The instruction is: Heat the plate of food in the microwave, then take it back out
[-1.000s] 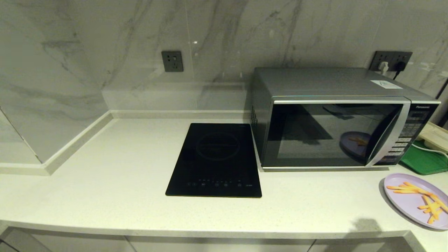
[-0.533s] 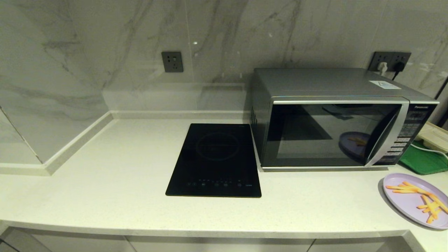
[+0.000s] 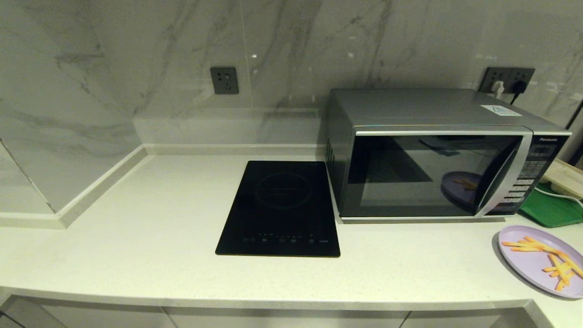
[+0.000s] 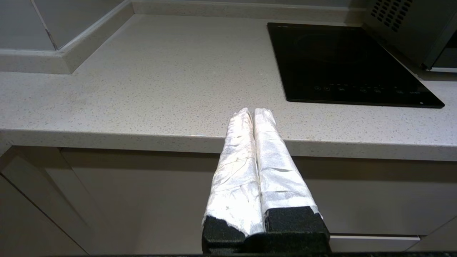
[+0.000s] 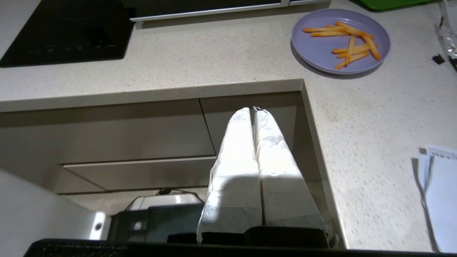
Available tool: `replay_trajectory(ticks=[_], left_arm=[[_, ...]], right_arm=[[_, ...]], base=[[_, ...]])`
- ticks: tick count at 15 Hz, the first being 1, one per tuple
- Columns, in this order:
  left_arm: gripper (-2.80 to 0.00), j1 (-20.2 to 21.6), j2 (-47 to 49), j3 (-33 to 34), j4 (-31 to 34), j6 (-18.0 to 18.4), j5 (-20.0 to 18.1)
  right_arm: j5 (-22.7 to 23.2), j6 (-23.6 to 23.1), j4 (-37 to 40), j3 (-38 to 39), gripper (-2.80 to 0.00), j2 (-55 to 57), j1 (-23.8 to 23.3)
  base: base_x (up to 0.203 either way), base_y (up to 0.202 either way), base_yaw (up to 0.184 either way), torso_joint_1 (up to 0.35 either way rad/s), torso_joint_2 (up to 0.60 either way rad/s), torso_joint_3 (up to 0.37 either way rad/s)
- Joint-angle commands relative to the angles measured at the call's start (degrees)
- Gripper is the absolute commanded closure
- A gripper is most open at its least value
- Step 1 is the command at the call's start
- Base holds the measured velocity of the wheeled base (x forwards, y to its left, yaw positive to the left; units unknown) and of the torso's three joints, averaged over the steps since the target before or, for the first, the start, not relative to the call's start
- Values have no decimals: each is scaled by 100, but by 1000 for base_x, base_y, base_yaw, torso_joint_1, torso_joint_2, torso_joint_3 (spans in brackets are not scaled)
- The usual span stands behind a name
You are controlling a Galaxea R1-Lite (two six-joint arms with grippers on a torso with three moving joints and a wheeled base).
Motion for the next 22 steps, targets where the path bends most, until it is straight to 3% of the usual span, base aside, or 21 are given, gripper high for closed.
replay_trajectory(ticks=[1,4,6,11,13,22], left_arm=[[0,2,0,1,-4,-2,0],[0,2,0,1,-4,-2,0],[0,2,0,1,-4,-2,0],[0,2,0,1,-4,-2,0],[0,2,0,1,-4,-2,0],[0,2,0,1,-4,-2,0]], right_arm=[[-6,-62,-1176,1382,0,-360,5],[14,-123,-2418,2854,0,-850,8],[67,-83,-2688,3286,0,-903,10],[54,-418,-5042,4720,0,-904,12],[39,-594,-5612,5068,0,-903,12],[46,-577,-5690,5102,0,-903,12]], base=[[0,0,0,0,0,0],[0,0,0,0,0,0],[0,0,0,0,0,0],[0,0,0,0,0,0],[0,0,0,0,0,0],[0,0,0,0,0,0]])
